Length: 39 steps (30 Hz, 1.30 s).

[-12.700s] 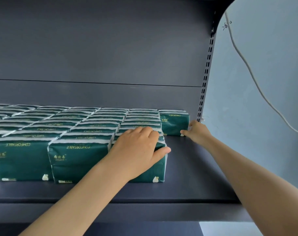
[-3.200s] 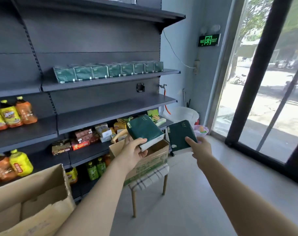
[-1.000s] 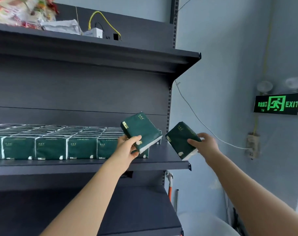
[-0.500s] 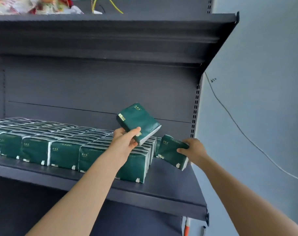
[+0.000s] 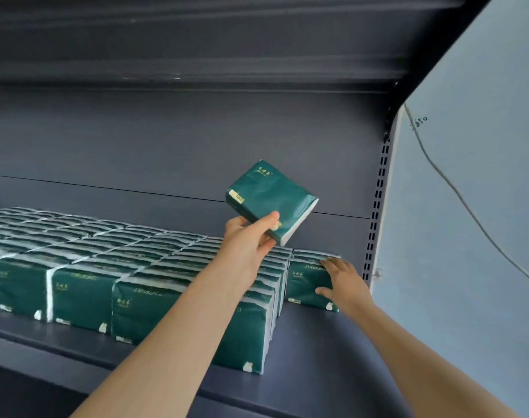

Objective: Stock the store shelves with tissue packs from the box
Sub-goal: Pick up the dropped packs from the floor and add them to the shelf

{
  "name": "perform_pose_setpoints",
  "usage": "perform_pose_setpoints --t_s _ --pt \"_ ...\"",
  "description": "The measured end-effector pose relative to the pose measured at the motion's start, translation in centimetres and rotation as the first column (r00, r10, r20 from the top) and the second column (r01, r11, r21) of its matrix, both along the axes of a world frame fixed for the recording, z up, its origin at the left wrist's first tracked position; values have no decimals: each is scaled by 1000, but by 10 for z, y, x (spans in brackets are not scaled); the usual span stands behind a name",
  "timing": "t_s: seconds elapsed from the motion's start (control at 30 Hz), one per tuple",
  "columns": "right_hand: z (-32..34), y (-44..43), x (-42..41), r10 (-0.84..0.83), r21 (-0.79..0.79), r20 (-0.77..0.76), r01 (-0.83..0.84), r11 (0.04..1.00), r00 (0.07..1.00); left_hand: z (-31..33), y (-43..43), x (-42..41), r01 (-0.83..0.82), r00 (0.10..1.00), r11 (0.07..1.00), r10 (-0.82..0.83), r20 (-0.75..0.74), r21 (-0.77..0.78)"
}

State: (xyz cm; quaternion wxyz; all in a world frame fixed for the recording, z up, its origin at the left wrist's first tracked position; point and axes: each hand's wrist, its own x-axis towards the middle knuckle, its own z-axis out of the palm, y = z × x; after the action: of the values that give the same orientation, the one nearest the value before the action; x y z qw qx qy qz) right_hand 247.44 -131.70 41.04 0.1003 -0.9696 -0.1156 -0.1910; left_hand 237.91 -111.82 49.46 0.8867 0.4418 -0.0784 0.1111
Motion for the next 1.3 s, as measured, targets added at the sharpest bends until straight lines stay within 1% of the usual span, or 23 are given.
perform_pose_setpoints --t_s 0.23,0.33,0.47,0.5,0.57,0.63,0.67,0.7,0.73,0.77,0.8,0.83,0.87,0.9,0.97,1.03,1.1,1.2,1.3 --pt "4 2 13 -35 -125 50 41 991 998 1 -6 15 45 999 999 -45 -15 -24" --pt "4 2 13 -53 -120 48 58 991 997 -4 -9 15 61 998 998 -61 -17 -2" --pt "10 8 7 -86 -14 22 87 996 996 -9 -8 8 46 999 999 -46 -15 -6" --pt "13 9 3 -91 46 27 89 995 996 -9 -7 5 39 999 999 -39 -9 -13" --pt "20 11 -9 -75 234 42 63 970 996 -9 -7 -3 23 1000 1000 -23 7 -14" --pt "31 14 -29 -40 459 47 14 888 998 -8 -7 -12 10 1000 1000 -10 22 -15" --pt "37 16 -41 -25 576 54 -11 818 998 -7 -7 -16 8 1000 1000 -7 31 -17" --pt "43 18 -53 0 692 55 -38 721 998 -7 -7 -20 3 999 1000 -3 41 -13" --pt "48 21 -67 48 803 65 -81 591 997 -6 -7 -24 -4 999 1000 5 52 -7" --pt "53 24 -82 109 890 88 -128 439 990 -5 -7 -28 -16 998 1000 16 65 3" --pt "57 28 -97 160 940 120 -164 298 980 -5 -8 -32 -26 997 1000 25 80 9" --pt "60 32 -112 194 962 157 -195 193 968 -5 -10 -36 -30 995 999 29 97 16" --pt "63 36 -125 212 966 195 -225 128 958 -6 -12 -40 -27 993 999 23 119 30" --pt "66 40 -136 223 964 224 -250 94 949 -7 -14 -44 -21 989 998 12 145 61" --pt "72 48 -153 233 954 270 -292 64 934 -10 -20 -52 -9 983 989 -18 183 147" --pt "78 55 -162 205 943 305 -326 74 930 -11 -27 -58 1 980 977 -43 194 213" --pt "83 59 -165 169 933 321 -342 113 932 -12 -32 -63 5 977 966 -60 203 260" --pt "84 60 -165 145 933 302 -323 160 942 -14 -30 -68 28 976 950 -94 198 311" --pt "82 56 -166 151 949 271 -290 121 951 -19 -18 -73 72 979 913 -141 145 402"
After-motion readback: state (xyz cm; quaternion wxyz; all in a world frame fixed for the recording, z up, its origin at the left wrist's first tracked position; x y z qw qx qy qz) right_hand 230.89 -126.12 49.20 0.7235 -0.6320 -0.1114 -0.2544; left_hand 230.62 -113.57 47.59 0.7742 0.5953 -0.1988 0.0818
